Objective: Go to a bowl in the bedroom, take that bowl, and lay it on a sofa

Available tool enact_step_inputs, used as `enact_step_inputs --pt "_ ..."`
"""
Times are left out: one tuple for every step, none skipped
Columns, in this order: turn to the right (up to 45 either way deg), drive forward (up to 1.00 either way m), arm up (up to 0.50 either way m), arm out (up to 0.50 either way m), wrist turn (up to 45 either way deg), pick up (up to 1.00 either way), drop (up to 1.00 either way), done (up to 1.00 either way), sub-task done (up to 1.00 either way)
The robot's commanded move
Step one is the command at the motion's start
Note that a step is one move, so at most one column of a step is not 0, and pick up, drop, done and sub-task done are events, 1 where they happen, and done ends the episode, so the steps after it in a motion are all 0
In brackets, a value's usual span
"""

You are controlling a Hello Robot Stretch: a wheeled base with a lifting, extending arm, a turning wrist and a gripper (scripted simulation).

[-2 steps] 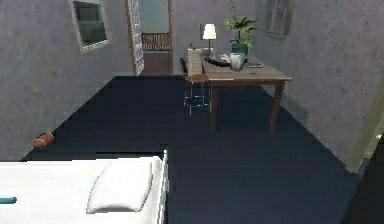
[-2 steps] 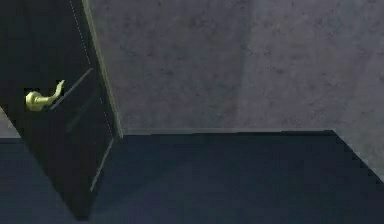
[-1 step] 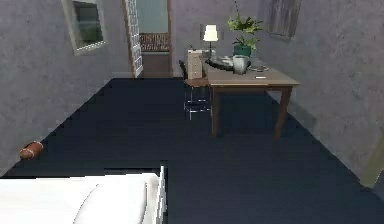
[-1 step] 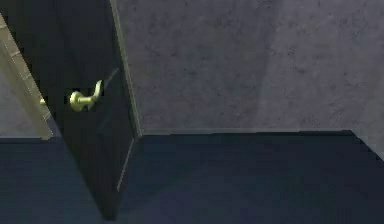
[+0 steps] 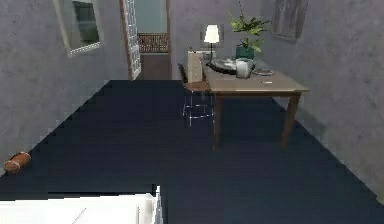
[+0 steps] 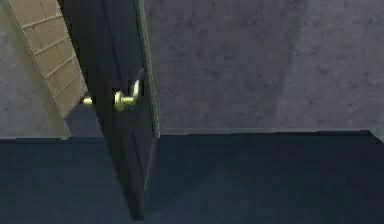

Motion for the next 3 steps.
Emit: enact_step_inputs --pt "45.0 0.00 0.00 0.00 0.0 0.00 0.00 0.00 0.00" --pt "12.0 0.00 0.00 0.00 0.0 0.00 0.00 0.00 0.00" --pt "0.0 0.25 0.00 0.00 0.0 0.00 0.00 0.00 0.00"
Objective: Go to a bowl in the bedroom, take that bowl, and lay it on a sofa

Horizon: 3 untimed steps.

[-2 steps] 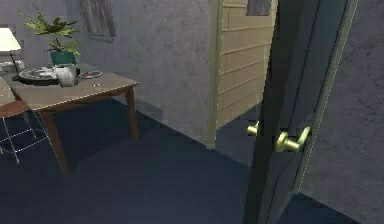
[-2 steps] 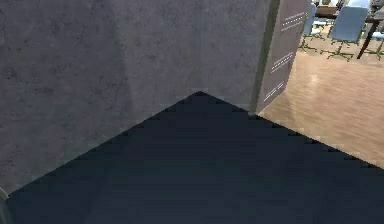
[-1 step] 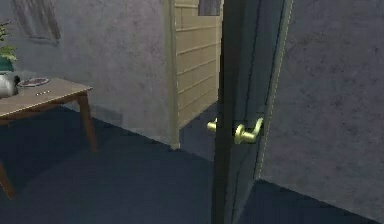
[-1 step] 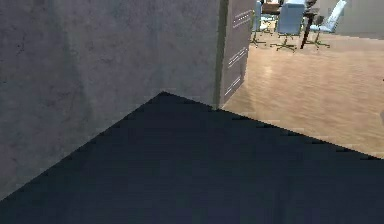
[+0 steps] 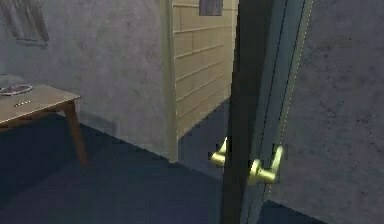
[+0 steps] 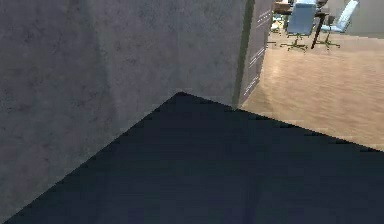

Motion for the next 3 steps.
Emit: enact_step_inputs --pt "-45.0 0.00 0.00 0.00 0.0 0.00 0.00 0.00 0.00" --pt "-12.0 0.00 0.00 0.00 0.0 0.00 0.00 0.00 0.00" --pt "0.0 0.65 0.00 0.00 0.0 0.00 0.00 0.00 0.00"
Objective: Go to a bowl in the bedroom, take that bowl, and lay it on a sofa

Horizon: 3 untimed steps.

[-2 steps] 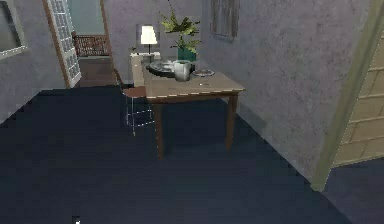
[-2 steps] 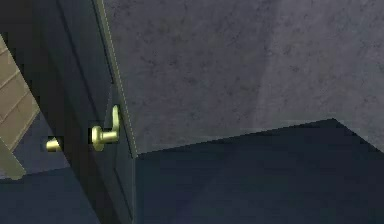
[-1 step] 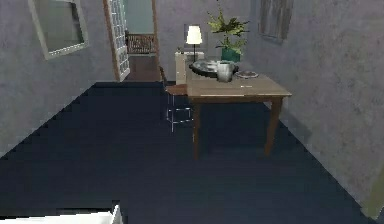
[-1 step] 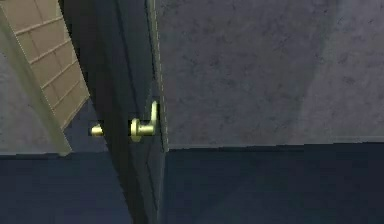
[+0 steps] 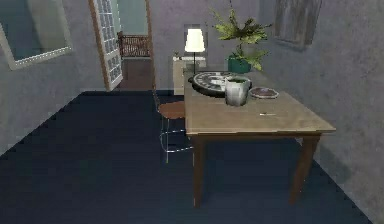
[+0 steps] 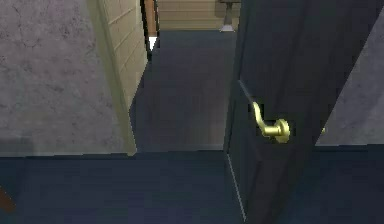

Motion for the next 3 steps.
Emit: enact_step_inputs --pt "-21.0 0.00 0.00 0.00 0.0 0.00 0.00 0.00 0.00" --pt "0.0 0.65 0.00 0.00 0.0 0.00 0.00 0.00 0.00" --pt "-3.0 0.00 0.00 0.00 0.0 0.00 0.00 0.00 0.00"
